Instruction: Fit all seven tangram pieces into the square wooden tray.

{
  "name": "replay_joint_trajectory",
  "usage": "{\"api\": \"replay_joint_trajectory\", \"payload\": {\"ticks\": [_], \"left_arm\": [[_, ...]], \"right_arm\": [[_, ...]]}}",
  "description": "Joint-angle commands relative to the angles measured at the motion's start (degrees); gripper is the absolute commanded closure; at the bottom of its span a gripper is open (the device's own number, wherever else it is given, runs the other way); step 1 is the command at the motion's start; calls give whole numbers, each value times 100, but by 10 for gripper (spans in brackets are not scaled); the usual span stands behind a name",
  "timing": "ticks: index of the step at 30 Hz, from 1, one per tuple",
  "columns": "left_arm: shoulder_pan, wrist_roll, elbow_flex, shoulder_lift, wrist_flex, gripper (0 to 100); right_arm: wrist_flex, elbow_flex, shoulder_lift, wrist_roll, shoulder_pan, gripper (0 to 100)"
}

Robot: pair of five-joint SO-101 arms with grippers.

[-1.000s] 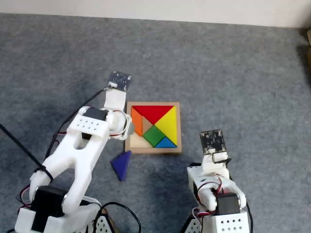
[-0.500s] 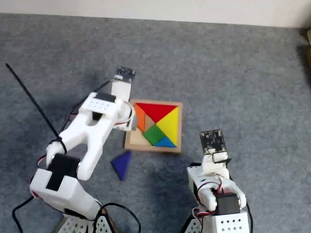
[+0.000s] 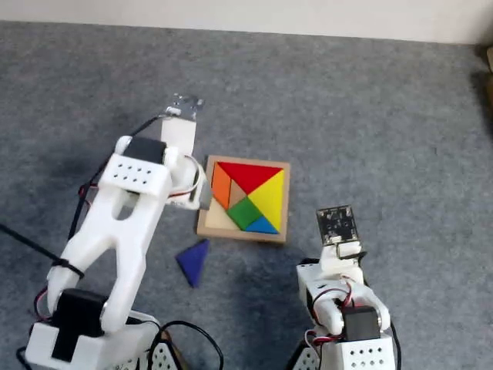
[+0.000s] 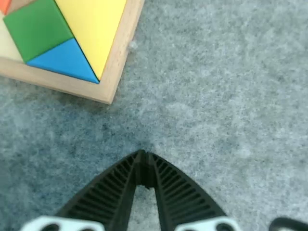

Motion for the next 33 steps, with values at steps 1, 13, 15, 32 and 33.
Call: {"api": "replay_joint_trajectory", "payload": {"ticks": [1, 13, 15, 32, 33], "left_arm": [[-75, 9, 514, -286, 123, 684], [-40, 0, 2281, -251, -1433, 678], [-31, -167, 2431, -251, -1582, 681], [-180, -325, 2738, -295, -1415, 748], [-224, -325, 2730, -295, -1415, 748]], "right_arm": [[40, 655, -75, -18, 66, 993], [40, 655, -75, -18, 66, 993], [40, 655, -75, -18, 66, 993], [40, 655, -75, -18, 66, 993], [40, 655, -75, -18, 66, 993]]}}
